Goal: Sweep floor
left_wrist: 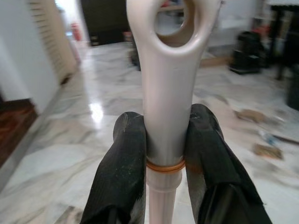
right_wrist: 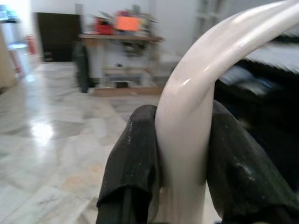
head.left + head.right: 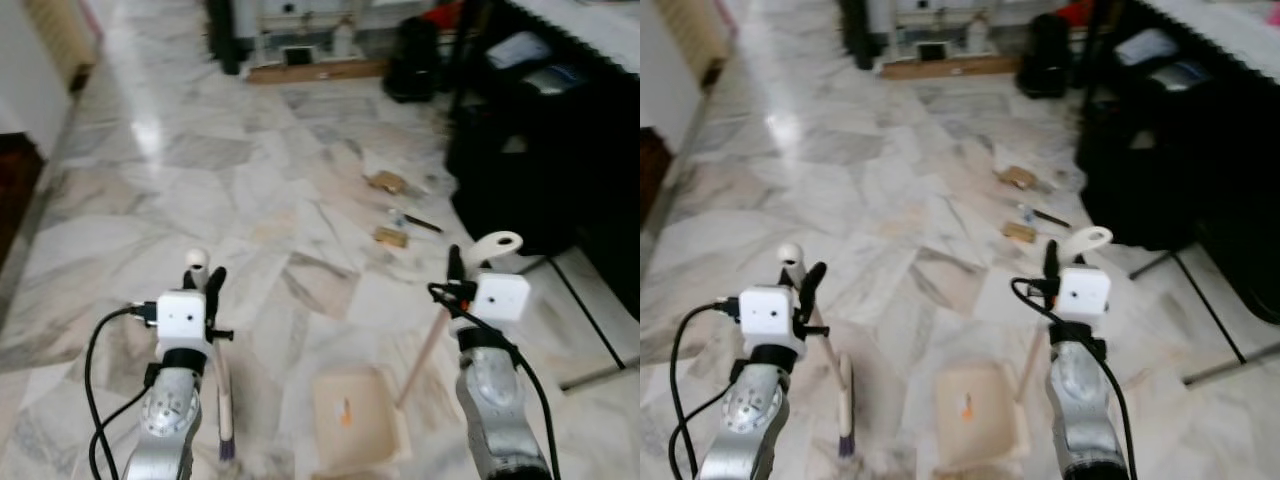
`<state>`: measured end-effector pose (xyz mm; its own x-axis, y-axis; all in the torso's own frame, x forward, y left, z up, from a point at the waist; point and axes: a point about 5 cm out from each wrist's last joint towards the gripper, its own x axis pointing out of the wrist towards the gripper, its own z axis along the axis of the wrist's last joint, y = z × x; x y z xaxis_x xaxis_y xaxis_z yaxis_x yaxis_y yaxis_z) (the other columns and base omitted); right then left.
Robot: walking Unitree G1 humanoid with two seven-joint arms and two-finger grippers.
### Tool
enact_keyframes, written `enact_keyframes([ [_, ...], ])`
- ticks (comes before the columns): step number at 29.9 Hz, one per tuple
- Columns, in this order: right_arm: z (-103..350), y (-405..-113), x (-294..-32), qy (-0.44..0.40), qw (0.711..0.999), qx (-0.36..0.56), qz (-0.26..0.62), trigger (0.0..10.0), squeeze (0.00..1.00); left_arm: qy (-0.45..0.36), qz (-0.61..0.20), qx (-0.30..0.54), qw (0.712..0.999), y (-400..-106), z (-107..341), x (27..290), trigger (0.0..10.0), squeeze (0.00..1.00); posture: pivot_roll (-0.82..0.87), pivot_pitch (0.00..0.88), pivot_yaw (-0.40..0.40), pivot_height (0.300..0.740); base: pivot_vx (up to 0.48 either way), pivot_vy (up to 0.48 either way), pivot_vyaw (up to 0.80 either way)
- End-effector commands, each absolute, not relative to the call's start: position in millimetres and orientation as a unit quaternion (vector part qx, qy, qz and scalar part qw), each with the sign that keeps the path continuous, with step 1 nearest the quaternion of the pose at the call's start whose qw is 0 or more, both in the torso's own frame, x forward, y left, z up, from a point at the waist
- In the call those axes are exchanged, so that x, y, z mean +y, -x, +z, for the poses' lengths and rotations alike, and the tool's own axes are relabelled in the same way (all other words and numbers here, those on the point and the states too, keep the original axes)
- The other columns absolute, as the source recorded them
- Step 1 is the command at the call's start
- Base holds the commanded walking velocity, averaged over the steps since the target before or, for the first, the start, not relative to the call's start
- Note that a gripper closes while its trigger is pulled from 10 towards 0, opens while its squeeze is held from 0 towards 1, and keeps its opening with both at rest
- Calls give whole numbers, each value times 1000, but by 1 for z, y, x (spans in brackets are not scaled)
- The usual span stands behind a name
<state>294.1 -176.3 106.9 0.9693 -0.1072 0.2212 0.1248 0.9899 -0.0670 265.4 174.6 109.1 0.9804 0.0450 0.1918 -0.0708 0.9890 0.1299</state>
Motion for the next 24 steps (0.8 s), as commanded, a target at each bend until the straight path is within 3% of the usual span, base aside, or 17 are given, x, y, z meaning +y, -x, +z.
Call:
enact_keyframes([
  [1,115,-297,-170,32,990,-125,-51,10000,0,-75,38,-102,991,-264,113,179,10000,0,-25,98,-43,740,289,0,0],
  [24,114,-299,-167,25,992,-121,-40,10000,0,-78,45,-105,990,-264,114,181,10000,0,-19,101,-46,740,292,0,0],
])
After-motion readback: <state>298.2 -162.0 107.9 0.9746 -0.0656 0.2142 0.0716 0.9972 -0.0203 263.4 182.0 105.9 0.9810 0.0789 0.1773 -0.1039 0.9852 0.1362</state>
